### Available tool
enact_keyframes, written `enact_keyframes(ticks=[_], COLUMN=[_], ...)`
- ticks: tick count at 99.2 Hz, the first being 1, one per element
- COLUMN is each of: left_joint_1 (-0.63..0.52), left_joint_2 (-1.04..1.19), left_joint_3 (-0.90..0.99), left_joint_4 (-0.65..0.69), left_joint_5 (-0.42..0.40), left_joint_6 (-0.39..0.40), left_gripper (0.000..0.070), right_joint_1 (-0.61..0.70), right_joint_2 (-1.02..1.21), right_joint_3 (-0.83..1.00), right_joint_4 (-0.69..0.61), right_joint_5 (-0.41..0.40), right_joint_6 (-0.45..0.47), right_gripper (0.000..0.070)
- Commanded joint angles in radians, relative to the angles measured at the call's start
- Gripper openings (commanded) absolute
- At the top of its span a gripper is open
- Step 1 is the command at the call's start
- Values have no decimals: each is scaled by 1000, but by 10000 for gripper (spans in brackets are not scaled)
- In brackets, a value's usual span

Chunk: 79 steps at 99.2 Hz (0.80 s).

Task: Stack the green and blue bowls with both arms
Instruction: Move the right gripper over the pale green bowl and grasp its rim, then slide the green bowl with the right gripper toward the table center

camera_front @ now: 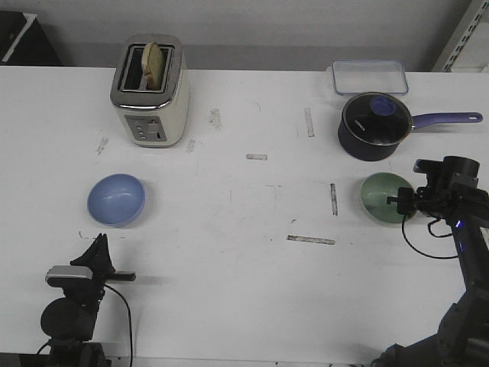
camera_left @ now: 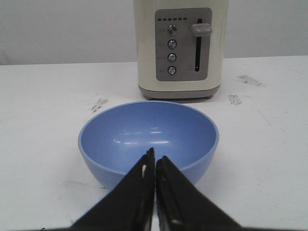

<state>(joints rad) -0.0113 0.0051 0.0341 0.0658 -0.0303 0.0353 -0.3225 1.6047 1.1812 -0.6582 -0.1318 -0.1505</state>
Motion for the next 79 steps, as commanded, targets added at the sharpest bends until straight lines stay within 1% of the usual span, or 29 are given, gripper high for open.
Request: enact_keyframes(ticks=[1,6,8,30,45,62,69,79], left_joint_1=[-1,-1,-1,-1,-1,-1,-1,-1], left_joint_2=[-2,-2,-2,-2,-2,-2,-2,-2], left_joint_3=[-21,-21,-21,-21,-21,-21,-21,-21], left_joint_4=[11,11,11,11,11,11,11,11], left_joint_5=[-2,-2,-2,-2,-2,-2,-2,-2], left_joint_6=[-2,-2,-2,-2,-2,-2,-2,-2], left_gripper=[2,2,2,2,2,2,2,2], right_joint_1=[-4,-4,-4,-4,1,44,85,174], right_joint_2=[28,32,32,24,-15,-100,-137,-175], right_joint_3=[23,23,23,25,47,114,142,175], right_joint_4=[14,17,18,31,26,-16,-30,-39], right_joint_5=[-3,-3,-3,-5,-58,-113,-132,-132], right_joint_6=[-8,-8,-8,-7,6,64,111,195], right_gripper=[116,9,0,0,0,0,0,0])
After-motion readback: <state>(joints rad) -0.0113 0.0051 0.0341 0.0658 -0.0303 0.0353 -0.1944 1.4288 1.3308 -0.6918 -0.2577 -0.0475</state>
